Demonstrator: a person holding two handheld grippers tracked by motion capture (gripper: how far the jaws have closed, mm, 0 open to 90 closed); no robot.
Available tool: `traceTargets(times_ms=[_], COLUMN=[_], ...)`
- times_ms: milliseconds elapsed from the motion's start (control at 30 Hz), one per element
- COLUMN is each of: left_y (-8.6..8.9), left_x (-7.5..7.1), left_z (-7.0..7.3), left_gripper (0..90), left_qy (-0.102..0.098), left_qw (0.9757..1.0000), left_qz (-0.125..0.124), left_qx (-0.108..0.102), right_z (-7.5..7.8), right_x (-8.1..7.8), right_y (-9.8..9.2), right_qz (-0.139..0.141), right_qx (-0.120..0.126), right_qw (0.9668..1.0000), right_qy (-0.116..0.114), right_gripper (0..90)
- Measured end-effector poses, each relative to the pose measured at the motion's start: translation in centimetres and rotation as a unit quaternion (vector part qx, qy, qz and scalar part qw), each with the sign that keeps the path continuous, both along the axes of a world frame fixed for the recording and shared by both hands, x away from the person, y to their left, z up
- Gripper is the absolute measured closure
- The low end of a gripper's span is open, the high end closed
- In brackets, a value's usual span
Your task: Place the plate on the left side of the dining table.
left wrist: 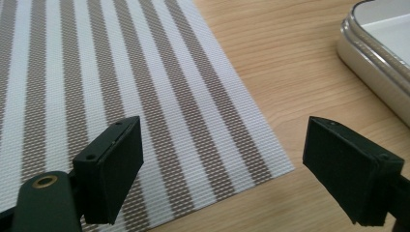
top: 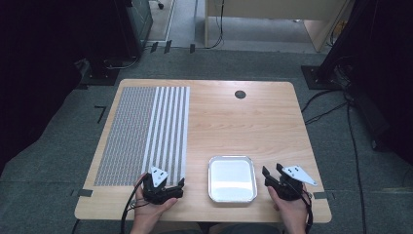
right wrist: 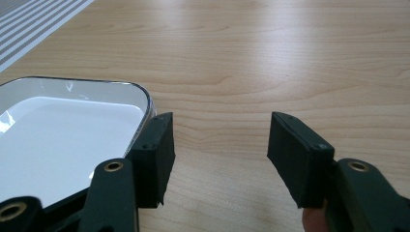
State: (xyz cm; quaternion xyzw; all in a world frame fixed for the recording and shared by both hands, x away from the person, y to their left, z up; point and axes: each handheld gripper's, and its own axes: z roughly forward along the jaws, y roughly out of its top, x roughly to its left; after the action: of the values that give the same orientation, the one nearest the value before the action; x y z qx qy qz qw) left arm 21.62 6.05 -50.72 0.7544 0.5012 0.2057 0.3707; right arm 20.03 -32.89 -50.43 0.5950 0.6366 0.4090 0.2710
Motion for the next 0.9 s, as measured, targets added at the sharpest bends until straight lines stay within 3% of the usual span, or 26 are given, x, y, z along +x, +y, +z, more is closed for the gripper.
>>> traceTargets(times_ms=[533, 633, 833, 900], left_y=[-3.0, -3.5, -4.6, -5.1], left_x=[-0.5, -0.8, -0.9, -0.7], left_z=[-0.6, -0.6, -0.7, -0.7], left_gripper=[15.6, 21.6, 22.2, 22.2], left_qy=[0.004, -0.002, -0.004, -0.002], left_qw=[0.9992, 0.9995, 0.9996, 0.9996], left_qz=[-0.040, -0.029, -0.028, -0.024], left_qx=[0.007, 0.010, 0.006, 0.014], right_z=[-0.2, -0.2, 0.0, 0.6], right_x=[0.2, 0.1, 0.4, 0.7], right_y=[0.6, 0.8, 0.8, 0.7], right_qz=[0.002, 0.002, -0.020, -0.028], right_qx=[0.016, 0.015, 0.017, 0.017], right_qw=[0.9999, 0.9999, 0.9996, 0.9995], right_qy=[0.003, 0.003, 0.003, 0.003], right_gripper=[45.7, 45.7, 42.0, 42.4])
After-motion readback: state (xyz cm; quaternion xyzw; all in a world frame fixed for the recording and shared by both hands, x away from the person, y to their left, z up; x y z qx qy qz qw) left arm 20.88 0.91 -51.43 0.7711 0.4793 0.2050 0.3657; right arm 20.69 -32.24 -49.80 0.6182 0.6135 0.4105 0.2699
